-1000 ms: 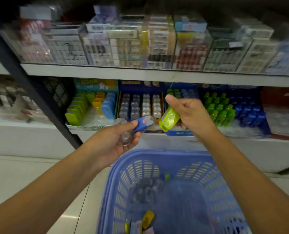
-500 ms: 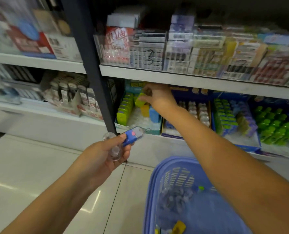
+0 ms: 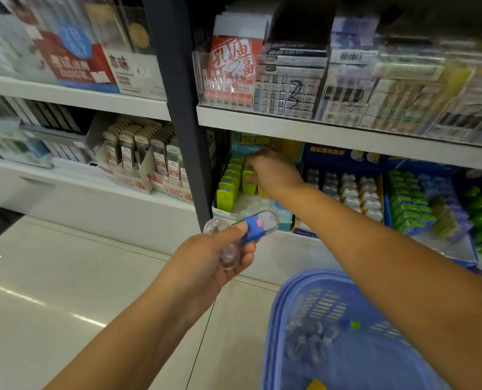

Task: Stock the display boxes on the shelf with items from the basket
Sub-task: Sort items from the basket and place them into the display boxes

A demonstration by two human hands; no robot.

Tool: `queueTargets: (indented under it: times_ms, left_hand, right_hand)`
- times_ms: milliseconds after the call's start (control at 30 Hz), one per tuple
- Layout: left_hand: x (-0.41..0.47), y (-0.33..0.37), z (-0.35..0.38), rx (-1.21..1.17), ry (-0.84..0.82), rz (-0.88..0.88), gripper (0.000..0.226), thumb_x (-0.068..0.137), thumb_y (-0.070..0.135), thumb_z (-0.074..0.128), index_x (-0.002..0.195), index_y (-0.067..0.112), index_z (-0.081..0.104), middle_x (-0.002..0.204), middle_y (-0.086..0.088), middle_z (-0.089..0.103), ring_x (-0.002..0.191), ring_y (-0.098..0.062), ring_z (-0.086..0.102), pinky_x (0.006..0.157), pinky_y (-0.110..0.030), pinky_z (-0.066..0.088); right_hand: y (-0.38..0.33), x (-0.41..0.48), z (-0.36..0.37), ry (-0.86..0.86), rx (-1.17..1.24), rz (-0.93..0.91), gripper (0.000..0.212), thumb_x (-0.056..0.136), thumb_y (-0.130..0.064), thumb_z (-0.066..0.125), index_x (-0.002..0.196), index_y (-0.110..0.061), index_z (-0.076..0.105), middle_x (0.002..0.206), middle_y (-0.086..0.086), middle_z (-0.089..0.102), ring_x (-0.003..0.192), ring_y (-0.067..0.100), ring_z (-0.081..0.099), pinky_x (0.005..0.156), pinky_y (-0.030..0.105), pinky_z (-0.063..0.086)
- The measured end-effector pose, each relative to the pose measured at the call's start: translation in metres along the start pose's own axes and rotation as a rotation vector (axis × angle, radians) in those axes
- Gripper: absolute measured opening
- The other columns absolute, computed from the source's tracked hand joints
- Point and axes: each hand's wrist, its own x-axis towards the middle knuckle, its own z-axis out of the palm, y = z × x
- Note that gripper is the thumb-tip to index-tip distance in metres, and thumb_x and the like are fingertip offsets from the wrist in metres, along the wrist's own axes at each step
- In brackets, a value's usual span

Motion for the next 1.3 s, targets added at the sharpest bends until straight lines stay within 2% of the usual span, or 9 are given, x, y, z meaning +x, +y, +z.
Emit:
queueTargets:
  times_ms: [200, 400, 600, 733, 833, 1000, 1100, 1167, 1300]
  left_hand:
    - [0.004, -0.001, 0.000, -0.013, 0.009, -0.006, 0.022, 0.083, 0.017, 0.064, 0.095, -0.001, 0.066, 0.070, -0.010, 0.068, 0.056, -0.011, 0.064, 0.052, -0.020, 0.055]
    - [0.007, -0.004, 0.005, -0.008, -0.001, -0.015, 0.018, 0.080, 0.017, 0.066, 0.088, 0.002, 0.068, 0.073, -0.011, 0.068, 0.056, -0.012, 0.063, 0.052, -0.020, 0.055]
    - [0.008, -0.003, 0.002, -0.025, 0.007, -0.002, 0.017, 0.083, 0.016, 0.064, 0.090, 0.001, 0.067, 0.077, -0.012, 0.068, 0.056, -0.011, 0.063, 0.052, -0.020, 0.055]
    - [0.010, -0.003, 0.001, -0.035, 0.004, 0.004, 0.019, 0.084, 0.016, 0.064, 0.093, 0.001, 0.067, 0.078, -0.012, 0.069, 0.057, -0.011, 0.064, 0.053, -0.020, 0.055]
    - [0.010, -0.003, 0.005, -0.042, 0.006, 0.012, 0.017, 0.085, 0.016, 0.064, 0.090, 0.000, 0.067, 0.076, -0.012, 0.069, 0.057, -0.011, 0.064, 0.053, -0.020, 0.055]
    - [0.009, -0.008, 0.014, -0.019, 0.014, 0.014, 0.015, 0.088, 0.011, 0.061, 0.093, -0.003, 0.064, 0.070, -0.011, 0.068, 0.057, -0.012, 0.064, 0.053, -0.020, 0.055]
    - [0.012, -0.013, 0.019, -0.031, -0.010, 0.039, 0.017, 0.089, 0.010, 0.060, 0.097, -0.005, 0.063, 0.075, -0.012, 0.069, 0.059, -0.012, 0.065, 0.055, -0.020, 0.055]
    - [0.014, -0.017, 0.025, -0.036, -0.046, 0.055, 0.017, 0.089, 0.010, 0.060, 0.099, -0.003, 0.064, 0.077, -0.011, 0.069, 0.060, -0.011, 0.065, 0.055, -0.019, 0.055]
    - [0.013, -0.032, 0.049, 0.027, -0.120, 0.050, 0.017, 0.092, 0.010, 0.057, 0.104, -0.001, 0.064, 0.081, -0.010, 0.065, 0.061, -0.009, 0.064, 0.057, -0.019, 0.054]
  right_hand:
    - [0.005, -0.007, 0.003, 0.181, 0.184, 0.051, 0.032, 0.087, -0.029, 0.064, 0.113, -0.011, 0.059, 0.110, 0.015, 0.065, 0.104, 0.034, 0.057, 0.080, 0.035, 0.044]
    - [-0.004, 0.002, 0.001, 0.116, 0.045, 0.007, 0.025, 0.087, -0.017, 0.063, 0.107, -0.005, 0.056, 0.104, 0.020, 0.063, 0.096, 0.037, 0.059, 0.074, 0.035, 0.047]
    - [-0.002, 0.002, 0.007, 0.075, 0.171, 0.227, 0.036, 0.092, -0.019, 0.054, 0.122, 0.000, 0.055, 0.132, 0.020, 0.048, 0.123, 0.033, 0.045, 0.096, 0.031, 0.038]
    - [-0.004, -0.007, 0.010, 0.089, 0.019, 0.135, 0.047, 0.095, -0.041, 0.048, 0.121, -0.003, 0.058, 0.138, 0.013, 0.043, 0.132, 0.030, 0.030, 0.104, 0.037, 0.029]
    - [-0.001, -0.011, 0.003, 0.069, -0.034, 0.084, 0.043, 0.097, -0.042, 0.044, 0.119, -0.009, 0.061, 0.142, 0.008, 0.041, 0.133, 0.029, 0.028, 0.105, 0.040, 0.027]
    - [0.007, -0.031, -0.022, -0.081, 0.205, 0.097, 0.045, 0.098, -0.037, 0.042, 0.140, -0.021, 0.043, 0.151, 0.007, 0.029, 0.139, 0.028, 0.022, 0.113, 0.036, 0.021]
    - [0.014, -0.073, -0.037, 0.141, 0.721, 0.242, 0.028, 0.097, -0.030, 0.048, 0.120, -0.017, 0.057, 0.122, 0.014, 0.059, 0.099, 0.019, 0.062, 0.086, 0.027, 0.049]
    - [0.016, -0.112, -0.048, 0.129, 1.248, 0.364, 0.021, 0.093, -0.034, 0.055, 0.100, -0.016, 0.062, 0.098, 0.012, 0.066, 0.066, 0.011, 0.065, 0.062, 0.019, 0.053]
    - [0.020, -0.178, -0.045, 0.052, 1.526, 0.374, 0.030, 0.075, -0.030, 0.071, 0.099, -0.013, 0.067, 0.086, 0.006, 0.072, 0.070, 0.015, 0.068, 0.063, 0.018, 0.053]
